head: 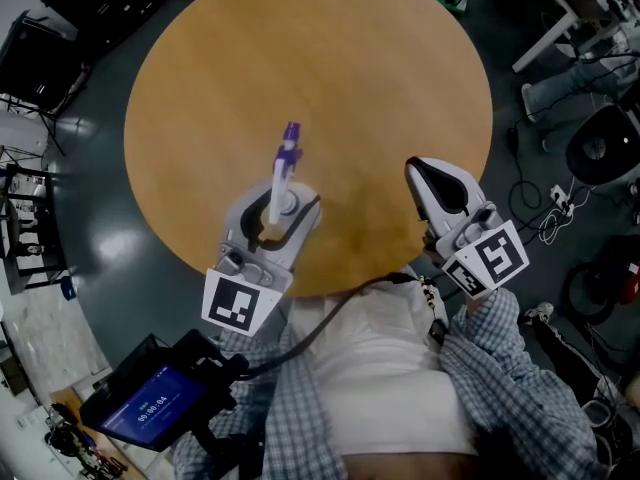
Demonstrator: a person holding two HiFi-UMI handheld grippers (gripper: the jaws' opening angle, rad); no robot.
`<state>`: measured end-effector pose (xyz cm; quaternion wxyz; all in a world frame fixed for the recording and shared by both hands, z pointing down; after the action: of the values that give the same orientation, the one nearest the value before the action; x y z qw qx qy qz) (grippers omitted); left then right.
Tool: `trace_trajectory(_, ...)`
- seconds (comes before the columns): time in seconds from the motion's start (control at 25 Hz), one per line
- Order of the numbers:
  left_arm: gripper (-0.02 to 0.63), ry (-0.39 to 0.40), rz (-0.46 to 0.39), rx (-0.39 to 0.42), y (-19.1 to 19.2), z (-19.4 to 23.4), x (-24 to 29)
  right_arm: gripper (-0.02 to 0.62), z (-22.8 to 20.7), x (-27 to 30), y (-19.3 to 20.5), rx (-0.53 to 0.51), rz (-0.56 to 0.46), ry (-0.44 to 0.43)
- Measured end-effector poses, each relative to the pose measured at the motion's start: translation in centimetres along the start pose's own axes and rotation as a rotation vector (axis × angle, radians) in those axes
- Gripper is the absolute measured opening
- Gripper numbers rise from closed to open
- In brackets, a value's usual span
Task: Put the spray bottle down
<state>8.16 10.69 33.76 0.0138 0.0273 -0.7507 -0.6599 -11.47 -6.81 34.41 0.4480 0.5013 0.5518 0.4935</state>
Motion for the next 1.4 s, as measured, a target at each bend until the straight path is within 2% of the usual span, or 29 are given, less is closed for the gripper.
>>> trace_trajectory(0.28, 0.179, -0.003, -0.024, -0.012, -0.1, 0.1, -0.1, 0.005, 0.3, -0.3, -0.3, -0.003, 0.005, 0.007)
trace_trajectory(0.4, 0.179, -0.002, -0.035, -0.049, 0.3, 0.3, 0.1, 0.005, 0.2, -0.2, -0.3, -0.001, 0.012, 0.002)
trace_trajectory(0.64, 0.207, -0.027, 0.016, -0.084, 1.5, 0.9, 0.5, 0.005, -0.2, 0.1, -0.6, 0.006, 0.019, -0.008)
trace_trajectory(0.8, 0.241, -0.015, 0.057, -0.097, 1.9, 0.3, -0.5, 0.005, 1.4, -0.9, -1.1, 0.004, 0.021, -0.01)
trace_trajectory(1.04, 0.269, -0.019, 0.074, -0.132, 1.6, -0.5, -1.5, 0.005, 2.6, -3.3, -1.7, 0.019, 0.041, 0.015)
trace_trajectory(1.2, 0.27, -0.05, 0.086, -0.138, 1.1, -0.3, -2.0, 0.005, 2.3, -3.6, -1.8, 0.037, 0.052, 0.016)
trace_trajectory(1.4, 0.268, -0.114, 0.071, -0.132, -1.7, -0.5, -3.9, 0.005, 3.0, -2.6, -3.5, 0.031, 0.041, -0.024)
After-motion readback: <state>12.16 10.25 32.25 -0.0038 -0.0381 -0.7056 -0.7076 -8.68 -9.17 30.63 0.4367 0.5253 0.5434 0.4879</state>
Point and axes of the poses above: the fingertips, and each gripper's own axes: x forward along the fingers, z to its left, y out of its underside, the point moved 9 cm from there along -x, backward along the fingers, and after that the axes turned 2 degrees about -z, right-handed, at the moved point
